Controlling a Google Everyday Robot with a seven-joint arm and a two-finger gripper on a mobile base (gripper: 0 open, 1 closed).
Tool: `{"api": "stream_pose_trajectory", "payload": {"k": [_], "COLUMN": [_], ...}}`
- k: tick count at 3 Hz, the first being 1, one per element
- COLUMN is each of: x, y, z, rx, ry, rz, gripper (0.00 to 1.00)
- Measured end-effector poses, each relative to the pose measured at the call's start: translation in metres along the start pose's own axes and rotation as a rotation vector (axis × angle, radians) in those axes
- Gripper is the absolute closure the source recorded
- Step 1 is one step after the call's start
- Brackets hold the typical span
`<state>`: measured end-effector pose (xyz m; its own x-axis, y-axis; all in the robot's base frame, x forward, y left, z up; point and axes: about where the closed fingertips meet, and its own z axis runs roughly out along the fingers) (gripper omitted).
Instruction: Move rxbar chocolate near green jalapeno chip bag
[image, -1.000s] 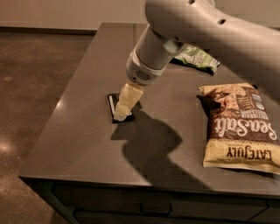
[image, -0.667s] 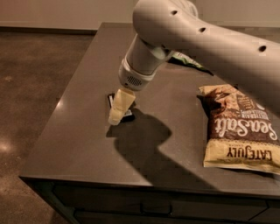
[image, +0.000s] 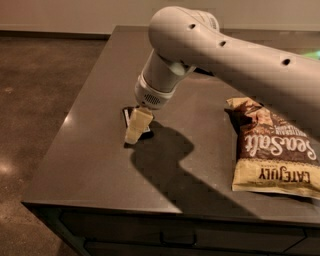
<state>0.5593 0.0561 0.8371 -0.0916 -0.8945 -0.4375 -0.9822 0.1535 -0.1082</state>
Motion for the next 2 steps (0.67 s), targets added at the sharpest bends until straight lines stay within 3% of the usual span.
{"api": "stream_pose_trajectory", "payload": {"k": [2], "x": [0.0104], "y": [-0.0002], "z": [-0.001], "rx": [-0.001], "ry": [0.007], "rz": [-0.003], "gripper": [0.63]}}
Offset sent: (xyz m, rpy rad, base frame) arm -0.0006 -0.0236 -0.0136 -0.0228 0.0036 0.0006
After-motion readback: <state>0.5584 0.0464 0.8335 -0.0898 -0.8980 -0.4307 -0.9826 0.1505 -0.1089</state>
